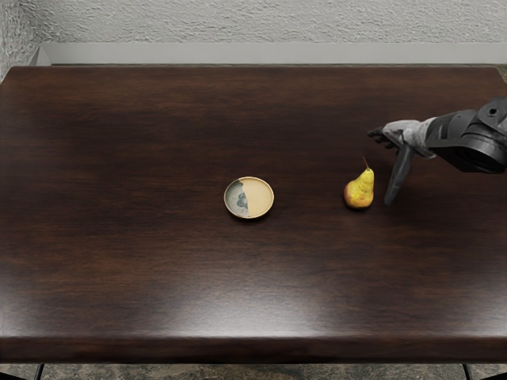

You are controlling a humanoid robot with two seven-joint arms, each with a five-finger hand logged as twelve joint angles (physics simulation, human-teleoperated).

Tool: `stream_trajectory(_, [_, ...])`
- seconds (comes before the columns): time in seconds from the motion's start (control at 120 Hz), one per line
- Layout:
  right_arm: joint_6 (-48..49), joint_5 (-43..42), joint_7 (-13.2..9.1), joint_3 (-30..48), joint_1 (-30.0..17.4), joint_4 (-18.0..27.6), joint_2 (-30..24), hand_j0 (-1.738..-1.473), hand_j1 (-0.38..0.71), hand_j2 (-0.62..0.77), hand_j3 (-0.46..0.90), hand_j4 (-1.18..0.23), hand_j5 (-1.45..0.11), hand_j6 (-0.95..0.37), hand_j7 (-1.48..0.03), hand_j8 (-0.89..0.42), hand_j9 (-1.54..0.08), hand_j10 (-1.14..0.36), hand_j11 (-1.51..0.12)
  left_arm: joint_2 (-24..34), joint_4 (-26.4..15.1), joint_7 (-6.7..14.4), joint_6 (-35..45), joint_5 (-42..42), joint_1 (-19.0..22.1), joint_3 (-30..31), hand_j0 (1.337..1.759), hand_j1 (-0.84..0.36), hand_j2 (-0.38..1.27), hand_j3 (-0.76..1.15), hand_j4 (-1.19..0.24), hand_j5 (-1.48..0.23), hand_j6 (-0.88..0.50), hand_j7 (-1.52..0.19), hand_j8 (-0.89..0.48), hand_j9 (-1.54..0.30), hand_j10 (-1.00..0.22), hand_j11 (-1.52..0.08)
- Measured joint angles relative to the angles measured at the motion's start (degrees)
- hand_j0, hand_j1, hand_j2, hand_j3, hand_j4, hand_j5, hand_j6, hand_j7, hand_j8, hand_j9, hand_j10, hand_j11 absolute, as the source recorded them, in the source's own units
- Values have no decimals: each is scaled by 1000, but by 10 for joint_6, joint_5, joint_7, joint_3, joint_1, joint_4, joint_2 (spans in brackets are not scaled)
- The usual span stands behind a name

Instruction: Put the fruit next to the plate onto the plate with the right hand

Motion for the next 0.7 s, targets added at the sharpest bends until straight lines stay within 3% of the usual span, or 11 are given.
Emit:
stream_trajectory(0.317, [-112, -37, 0, -43, -9, 34, 15, -1658, -349, 1, 0, -3, 0, -4, 0, -3, 0, -2, 0, 0, 0, 0, 0, 0, 0, 0, 1658, 337, 2, 0, -10, -13, -10, -13, -10, -13, -10, -13])
stream_trajectory(0.7, [-190, -48, 0, -72, -10, 150, -32, -1658, -349, 1, 0, -3, -1, -4, 0, -3, 0, -2, 0, 0, 0, 0, 0, 0, 0, 0, 1658, 337, 2, 0, -10, -13, -10, -13, -10, -13, -10, -13])
